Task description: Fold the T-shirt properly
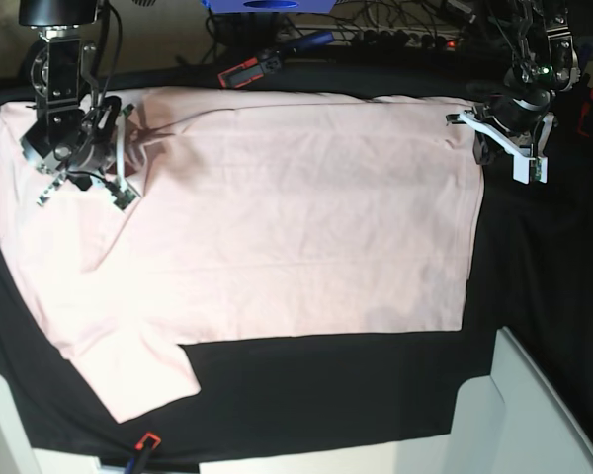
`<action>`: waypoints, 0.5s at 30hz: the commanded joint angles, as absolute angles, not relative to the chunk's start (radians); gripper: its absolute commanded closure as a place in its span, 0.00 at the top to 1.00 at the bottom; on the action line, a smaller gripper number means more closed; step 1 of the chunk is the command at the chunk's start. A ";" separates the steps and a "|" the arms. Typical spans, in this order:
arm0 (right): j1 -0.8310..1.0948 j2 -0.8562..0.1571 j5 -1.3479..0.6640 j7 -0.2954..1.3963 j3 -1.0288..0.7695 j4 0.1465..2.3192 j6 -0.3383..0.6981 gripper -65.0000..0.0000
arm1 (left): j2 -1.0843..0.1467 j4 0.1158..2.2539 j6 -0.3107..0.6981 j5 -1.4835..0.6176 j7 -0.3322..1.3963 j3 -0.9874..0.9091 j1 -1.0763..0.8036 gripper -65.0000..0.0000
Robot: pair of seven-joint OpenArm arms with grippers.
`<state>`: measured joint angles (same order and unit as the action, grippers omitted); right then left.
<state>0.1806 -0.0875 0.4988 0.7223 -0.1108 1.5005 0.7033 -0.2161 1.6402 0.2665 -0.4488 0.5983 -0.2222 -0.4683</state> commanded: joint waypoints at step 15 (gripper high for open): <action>0.105 -0.101 0.504 0.806 0.033 1.573 0.698 0.00 | -0.226 1.655 0.272 -0.453 0.579 -0.225 -0.449 0.00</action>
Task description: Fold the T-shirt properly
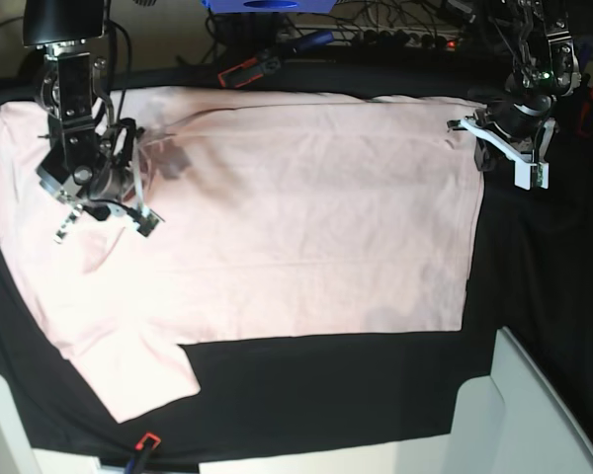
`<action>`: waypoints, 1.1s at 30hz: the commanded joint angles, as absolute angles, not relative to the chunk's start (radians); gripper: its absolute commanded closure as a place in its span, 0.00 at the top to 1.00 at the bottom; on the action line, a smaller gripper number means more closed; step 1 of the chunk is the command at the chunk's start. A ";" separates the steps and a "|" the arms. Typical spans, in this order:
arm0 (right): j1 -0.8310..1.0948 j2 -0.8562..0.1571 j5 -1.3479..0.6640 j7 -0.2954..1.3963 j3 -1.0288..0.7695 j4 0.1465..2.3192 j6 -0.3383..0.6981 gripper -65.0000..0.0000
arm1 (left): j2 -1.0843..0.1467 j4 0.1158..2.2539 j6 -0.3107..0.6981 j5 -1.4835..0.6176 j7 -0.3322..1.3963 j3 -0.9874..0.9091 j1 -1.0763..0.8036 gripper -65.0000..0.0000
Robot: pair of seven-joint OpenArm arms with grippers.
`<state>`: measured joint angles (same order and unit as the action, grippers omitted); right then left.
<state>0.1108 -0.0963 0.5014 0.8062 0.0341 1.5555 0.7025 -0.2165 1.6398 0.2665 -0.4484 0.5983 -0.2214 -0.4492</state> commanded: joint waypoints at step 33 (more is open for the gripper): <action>0.008 -0.033 0.498 0.889 0.219 1.573 0.698 0.35 | -0.226 1.612 0.272 -0.453 0.579 -0.228 -0.446 0.00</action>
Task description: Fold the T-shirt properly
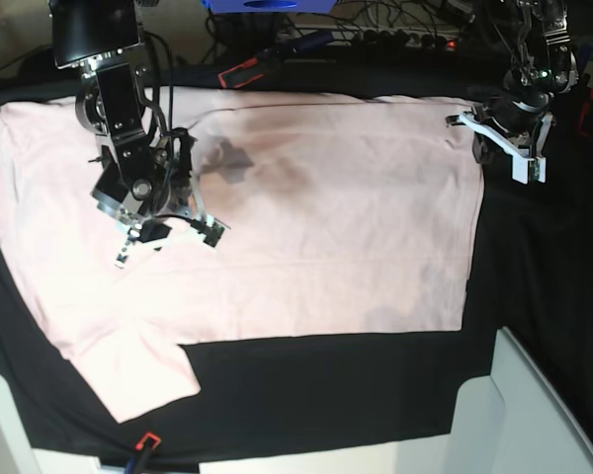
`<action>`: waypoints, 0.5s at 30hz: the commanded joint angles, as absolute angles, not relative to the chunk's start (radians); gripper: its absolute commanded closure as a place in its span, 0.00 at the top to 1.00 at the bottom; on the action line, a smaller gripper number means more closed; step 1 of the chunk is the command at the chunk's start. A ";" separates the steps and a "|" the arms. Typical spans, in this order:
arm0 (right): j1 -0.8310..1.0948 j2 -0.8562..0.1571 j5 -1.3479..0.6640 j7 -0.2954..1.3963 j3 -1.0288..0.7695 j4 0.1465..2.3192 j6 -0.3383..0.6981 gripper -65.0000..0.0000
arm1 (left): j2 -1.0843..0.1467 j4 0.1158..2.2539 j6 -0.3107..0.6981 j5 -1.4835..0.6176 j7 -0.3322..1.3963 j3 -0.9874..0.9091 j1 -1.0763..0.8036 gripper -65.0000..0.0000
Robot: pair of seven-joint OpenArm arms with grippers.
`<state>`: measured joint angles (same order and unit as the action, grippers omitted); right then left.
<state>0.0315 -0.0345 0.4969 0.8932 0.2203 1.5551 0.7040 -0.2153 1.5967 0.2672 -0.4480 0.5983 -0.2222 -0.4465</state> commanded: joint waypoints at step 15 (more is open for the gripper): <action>-0.266 -0.191 0.443 0.816 -0.119 1.313 0.698 0.35 | -0.234 1.615 0.272 -0.453 0.579 -0.229 -0.407 0.00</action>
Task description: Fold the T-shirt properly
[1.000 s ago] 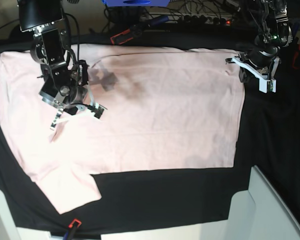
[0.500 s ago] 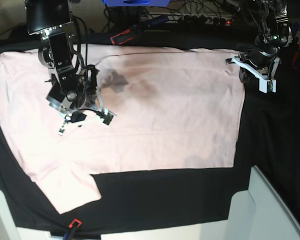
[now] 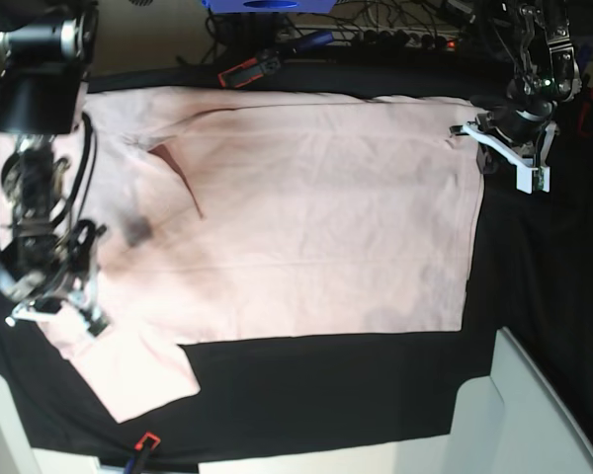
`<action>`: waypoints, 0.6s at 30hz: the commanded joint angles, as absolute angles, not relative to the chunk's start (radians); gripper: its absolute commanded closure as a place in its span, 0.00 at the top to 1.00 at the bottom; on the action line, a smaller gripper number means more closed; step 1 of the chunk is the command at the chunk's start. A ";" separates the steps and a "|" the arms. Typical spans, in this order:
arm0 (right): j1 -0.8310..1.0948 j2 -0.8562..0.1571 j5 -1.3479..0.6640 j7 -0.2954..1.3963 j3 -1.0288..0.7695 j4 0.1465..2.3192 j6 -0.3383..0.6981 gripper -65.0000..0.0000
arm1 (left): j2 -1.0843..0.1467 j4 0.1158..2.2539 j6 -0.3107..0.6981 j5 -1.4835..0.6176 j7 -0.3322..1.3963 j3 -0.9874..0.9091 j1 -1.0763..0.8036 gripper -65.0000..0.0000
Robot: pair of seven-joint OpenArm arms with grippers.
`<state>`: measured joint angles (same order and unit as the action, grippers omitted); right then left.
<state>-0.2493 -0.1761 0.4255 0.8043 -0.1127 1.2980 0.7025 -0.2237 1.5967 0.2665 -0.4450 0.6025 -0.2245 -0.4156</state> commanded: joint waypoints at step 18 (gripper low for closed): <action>-0.704 -0.472 0.288 0.346 -0.533 0.323 0.698 0.35 | -0.265 1.613 0.272 -0.453 0.585 -0.421 -0.404 0.00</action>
<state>-0.6743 -0.4549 0.3008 0.3664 -0.5316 0.3122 0.6914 -0.2443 1.5967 0.2672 -0.4477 0.6064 -0.4114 -0.4065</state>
